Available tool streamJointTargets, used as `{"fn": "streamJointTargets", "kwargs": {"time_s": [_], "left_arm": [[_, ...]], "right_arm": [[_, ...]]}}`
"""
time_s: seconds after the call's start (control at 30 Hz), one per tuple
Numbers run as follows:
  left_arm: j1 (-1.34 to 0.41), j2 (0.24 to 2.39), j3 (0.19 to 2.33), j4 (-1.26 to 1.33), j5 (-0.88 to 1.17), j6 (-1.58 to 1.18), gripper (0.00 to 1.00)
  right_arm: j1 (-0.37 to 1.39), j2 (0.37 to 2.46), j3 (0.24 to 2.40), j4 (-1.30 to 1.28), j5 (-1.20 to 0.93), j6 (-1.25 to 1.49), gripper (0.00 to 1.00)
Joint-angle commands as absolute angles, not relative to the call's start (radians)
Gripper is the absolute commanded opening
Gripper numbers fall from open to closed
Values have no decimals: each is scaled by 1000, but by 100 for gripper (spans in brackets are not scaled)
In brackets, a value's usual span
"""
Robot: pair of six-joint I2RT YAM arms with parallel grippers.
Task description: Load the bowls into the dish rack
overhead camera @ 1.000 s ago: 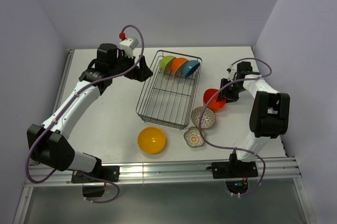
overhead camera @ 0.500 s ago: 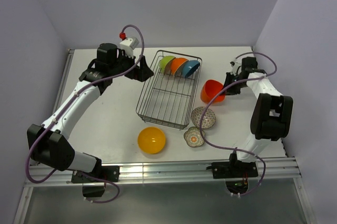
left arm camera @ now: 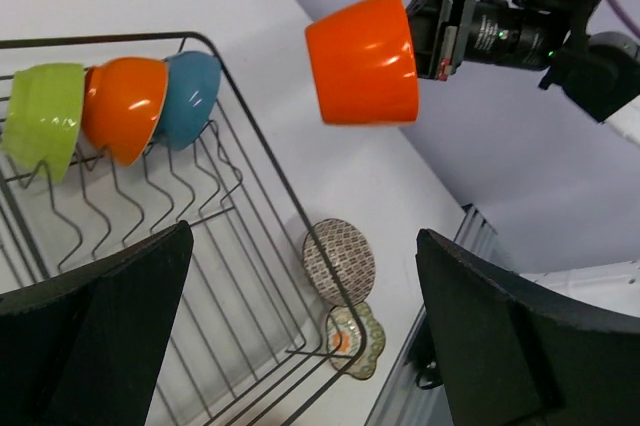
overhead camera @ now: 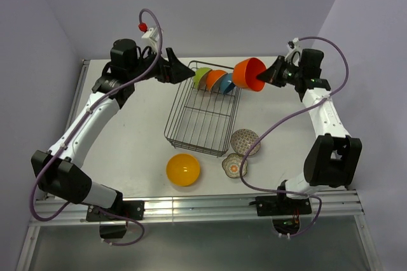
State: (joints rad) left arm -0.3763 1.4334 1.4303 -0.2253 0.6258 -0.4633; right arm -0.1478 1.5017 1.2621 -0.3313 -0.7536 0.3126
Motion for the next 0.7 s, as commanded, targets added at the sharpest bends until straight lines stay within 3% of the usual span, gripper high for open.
{"fn": "streamJointTargets", "kwargs": {"time_s": [0.0,0.33,0.67], "left_arm": [[-396,1460,1489,-140,672,-598,99],[-491,1577,1532,-95,670,-767,99],[-540,1583,1539,-66,667,-778,100]], "right_arm": [[-85,1436,1279,-144,-759,446,0],[96,1411,1261,-68,-753,459,0],[159,1405,1270,-72,-741,434,0]]}}
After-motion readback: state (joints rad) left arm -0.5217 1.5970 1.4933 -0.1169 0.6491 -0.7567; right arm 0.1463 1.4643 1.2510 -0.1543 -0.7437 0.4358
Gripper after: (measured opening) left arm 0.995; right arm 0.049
